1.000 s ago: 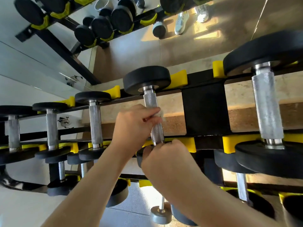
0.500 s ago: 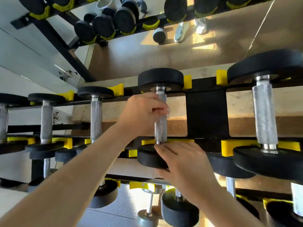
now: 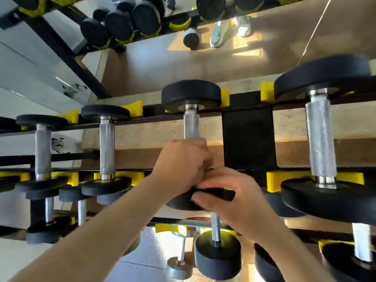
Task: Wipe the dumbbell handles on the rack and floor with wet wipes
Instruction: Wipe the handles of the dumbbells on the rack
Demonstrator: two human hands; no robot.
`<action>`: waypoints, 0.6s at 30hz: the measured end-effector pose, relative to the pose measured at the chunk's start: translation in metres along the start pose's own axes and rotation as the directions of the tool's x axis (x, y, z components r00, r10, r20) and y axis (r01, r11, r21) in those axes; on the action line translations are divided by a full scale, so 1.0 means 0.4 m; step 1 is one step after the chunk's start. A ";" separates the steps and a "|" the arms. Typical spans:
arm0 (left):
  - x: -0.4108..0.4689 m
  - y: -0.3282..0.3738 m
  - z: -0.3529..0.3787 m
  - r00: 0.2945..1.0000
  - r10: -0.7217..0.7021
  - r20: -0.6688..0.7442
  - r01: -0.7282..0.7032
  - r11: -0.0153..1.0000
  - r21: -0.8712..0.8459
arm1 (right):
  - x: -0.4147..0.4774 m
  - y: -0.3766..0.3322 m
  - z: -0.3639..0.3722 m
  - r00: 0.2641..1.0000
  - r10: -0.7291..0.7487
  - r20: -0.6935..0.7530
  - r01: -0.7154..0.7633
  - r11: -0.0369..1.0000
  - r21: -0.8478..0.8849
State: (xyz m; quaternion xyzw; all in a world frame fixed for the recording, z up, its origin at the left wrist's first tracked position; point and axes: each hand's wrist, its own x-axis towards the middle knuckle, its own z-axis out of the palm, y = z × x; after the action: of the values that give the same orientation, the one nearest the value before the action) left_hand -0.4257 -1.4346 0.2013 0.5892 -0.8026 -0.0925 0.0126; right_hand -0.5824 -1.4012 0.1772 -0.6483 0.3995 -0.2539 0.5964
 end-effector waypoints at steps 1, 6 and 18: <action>-0.015 -0.004 -0.004 0.998 0.044 0.045 -0.042 0.999 -0.032 | -0.001 -0.002 -0.008 0.997 0.007 -0.081 0.000 0.996 0.090; 0.050 -0.057 -0.031 0.946 -0.127 -0.297 0.101 0.989 -0.104 | 0.060 0.001 -0.028 0.884 0.015 -0.466 0.021 0.997 0.072; 0.013 -0.057 -0.001 0.813 -0.413 -0.411 0.190 0.855 -0.483 | 0.207 0.004 0.034 0.774 -0.314 -0.550 0.141 0.932 -0.334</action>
State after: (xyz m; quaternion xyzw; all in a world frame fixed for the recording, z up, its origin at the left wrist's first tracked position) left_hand -0.4058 -1.4460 0.1976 0.6982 -0.6253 -0.1075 0.3316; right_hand -0.5259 -1.4615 0.1614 -0.6556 0.5149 -0.4571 0.3101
